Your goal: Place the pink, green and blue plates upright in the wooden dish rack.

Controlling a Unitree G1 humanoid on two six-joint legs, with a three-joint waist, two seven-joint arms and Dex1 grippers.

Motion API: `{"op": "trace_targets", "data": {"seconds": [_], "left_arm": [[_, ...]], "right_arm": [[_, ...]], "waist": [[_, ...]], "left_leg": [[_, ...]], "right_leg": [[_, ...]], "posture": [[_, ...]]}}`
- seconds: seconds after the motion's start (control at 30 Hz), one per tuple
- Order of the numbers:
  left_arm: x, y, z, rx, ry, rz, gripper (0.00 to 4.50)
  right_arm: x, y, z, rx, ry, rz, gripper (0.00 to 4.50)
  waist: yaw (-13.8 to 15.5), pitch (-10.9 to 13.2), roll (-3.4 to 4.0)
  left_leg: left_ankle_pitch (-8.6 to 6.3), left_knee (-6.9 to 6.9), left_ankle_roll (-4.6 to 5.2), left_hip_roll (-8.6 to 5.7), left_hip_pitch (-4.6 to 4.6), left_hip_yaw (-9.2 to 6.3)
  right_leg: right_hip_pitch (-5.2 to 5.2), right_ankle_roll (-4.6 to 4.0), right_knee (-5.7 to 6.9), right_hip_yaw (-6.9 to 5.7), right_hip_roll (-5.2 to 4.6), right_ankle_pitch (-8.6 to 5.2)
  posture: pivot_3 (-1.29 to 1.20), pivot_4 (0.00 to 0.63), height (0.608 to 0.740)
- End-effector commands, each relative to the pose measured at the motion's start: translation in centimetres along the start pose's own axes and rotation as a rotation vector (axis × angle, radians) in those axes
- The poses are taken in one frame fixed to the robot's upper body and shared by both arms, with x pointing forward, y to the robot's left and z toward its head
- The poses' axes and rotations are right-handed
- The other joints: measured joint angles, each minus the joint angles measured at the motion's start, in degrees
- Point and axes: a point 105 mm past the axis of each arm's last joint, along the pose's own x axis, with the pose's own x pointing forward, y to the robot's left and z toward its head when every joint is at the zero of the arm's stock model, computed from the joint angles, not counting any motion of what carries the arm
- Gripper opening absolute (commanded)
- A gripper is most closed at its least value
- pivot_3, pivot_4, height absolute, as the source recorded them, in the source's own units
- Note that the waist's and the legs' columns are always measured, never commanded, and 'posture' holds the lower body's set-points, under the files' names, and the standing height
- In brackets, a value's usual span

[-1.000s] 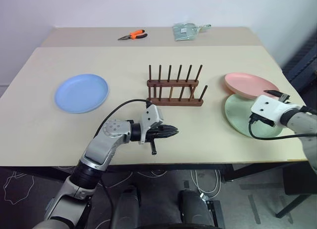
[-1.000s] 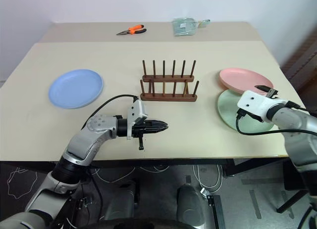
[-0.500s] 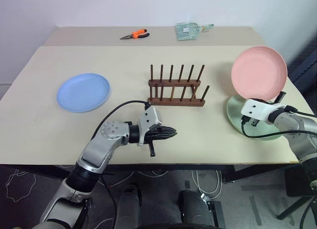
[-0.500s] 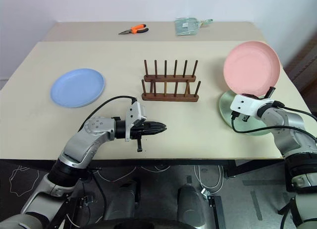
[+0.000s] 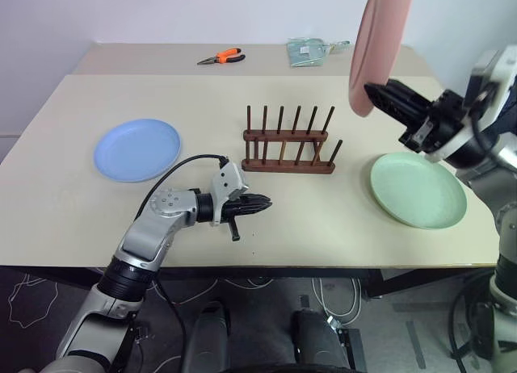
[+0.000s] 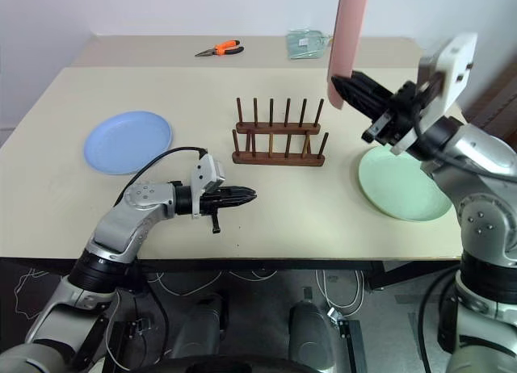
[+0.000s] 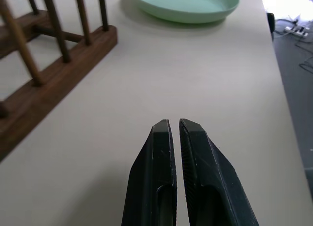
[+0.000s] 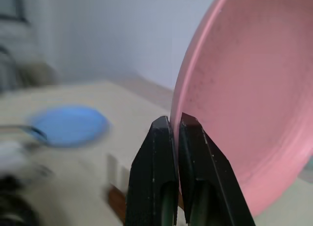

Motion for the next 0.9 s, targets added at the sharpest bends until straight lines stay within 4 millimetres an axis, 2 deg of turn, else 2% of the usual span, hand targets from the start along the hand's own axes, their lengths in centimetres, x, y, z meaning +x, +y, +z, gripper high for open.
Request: {"op": "trace_targets", "data": {"seconds": [0.03,0.5,0.77,0.87,0.9], "left_arm": [[-0.3,0.4,1.7,0.032,-0.062,0.006,0.25],[-0.7,0.0,1.6,0.028,-0.059,0.013,0.25],[-0.7,-0.2,1.6,0.028,-0.056,0.013,0.25],[-0.7,-0.2,1.6,0.029,-0.055,0.014,0.25],[-0.8,-0.2,1.6,0.029,-0.054,0.014,0.25]], "right_arm": [[0.0,-0.2,0.3,0.099,-0.022,0.025,0.05],[0.7,-2.1,-2.9,0.195,0.117,0.167,0.05],[1.4,-4.4,-4.3,0.279,0.141,0.156,0.05],[1.5,-4.9,-4.8,0.316,0.148,0.152,0.99],[1.5,-5.1,-4.9,0.312,0.146,0.137,1.44]], "waist": [[-0.01,0.0,0.01],[-0.2,0.01,0.03],[-0.16,0.01,0.03],[-0.17,0.01,0.03],[-0.18,0.01,0.03]], "left_leg": [[0.0,-0.01,0.0,0.0,-0.02,0.0],[0.01,0.0,0.01,0.01,-0.18,0.0],[0.01,-0.01,0.01,0.0,-0.2,0.0],[0.01,-0.01,0.01,0.01,-0.21,0.0],[0.01,-0.01,0.0,0.01,-0.21,0.01]], "right_leg": [[-0.03,0.0,0.0,0.0,0.0,0.0],[-0.24,0.02,0.06,0.0,0.02,0.01],[-0.25,0.04,0.07,0.0,0.02,0.01],[-0.27,0.06,0.07,0.0,0.03,0.02],[-0.27,0.09,0.08,0.0,0.03,0.04]], "posture": [[0.0,0.15,0.74],[0.0,0.15,0.74],[0.0,0.15,0.74],[0.0,0.15,0.74],[0.0,0.15,0.74]]}}
